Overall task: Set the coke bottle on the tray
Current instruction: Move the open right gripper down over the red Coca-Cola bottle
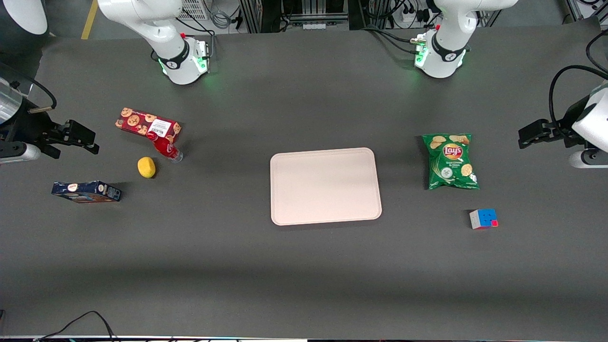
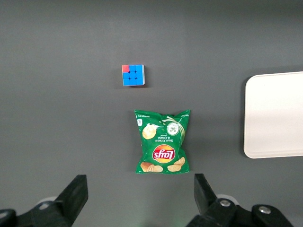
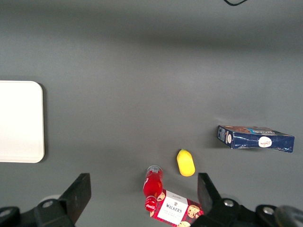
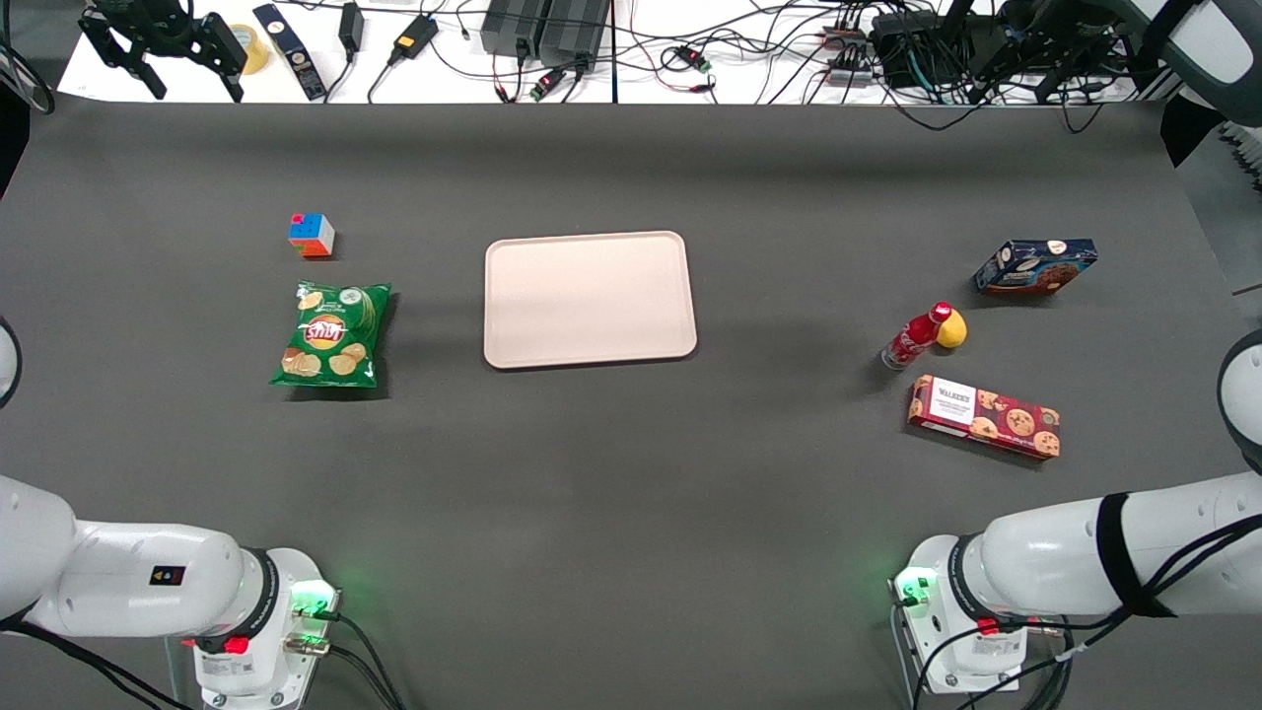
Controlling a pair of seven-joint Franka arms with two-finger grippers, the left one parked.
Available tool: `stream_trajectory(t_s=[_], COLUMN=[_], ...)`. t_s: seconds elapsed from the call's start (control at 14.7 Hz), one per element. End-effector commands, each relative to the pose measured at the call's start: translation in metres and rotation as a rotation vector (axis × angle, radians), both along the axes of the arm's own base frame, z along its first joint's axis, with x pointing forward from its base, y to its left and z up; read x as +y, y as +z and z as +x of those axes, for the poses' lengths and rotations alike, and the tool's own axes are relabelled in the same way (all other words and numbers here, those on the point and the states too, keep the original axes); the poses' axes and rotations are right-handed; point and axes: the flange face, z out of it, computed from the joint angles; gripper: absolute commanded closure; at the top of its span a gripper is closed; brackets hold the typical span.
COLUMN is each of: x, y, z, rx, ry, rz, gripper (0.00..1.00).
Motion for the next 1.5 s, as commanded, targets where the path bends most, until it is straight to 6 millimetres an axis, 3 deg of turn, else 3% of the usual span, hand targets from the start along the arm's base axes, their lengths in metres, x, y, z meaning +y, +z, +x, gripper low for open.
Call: stream_trajectory(t_s=[0.0,0.27,0.54,0.68,0.88,1.09,1.43], x=[0.003,0.002,0.003,0.004,0.017,0.014,0.011], y=[0.004,0.0,-0.036,-0.062,-0.117,-0.17,-0.231], z=[0.002,0.002,-0.023,-0.048,-0.094,-0.137,-0.165], rx=[0.008,0.019,0.114,0.108,0.08,0.042,0.0], ry=[-0.029,-0.045,-0.042,-0.041,-0.018,-0.02,-0.009], rz=[-0.001,-0.002,-0.004,-0.004,-0.016,-0.021,-0.023], gripper=[0.0,0.0,0.0,0.0,0.0,0.0,0.0])
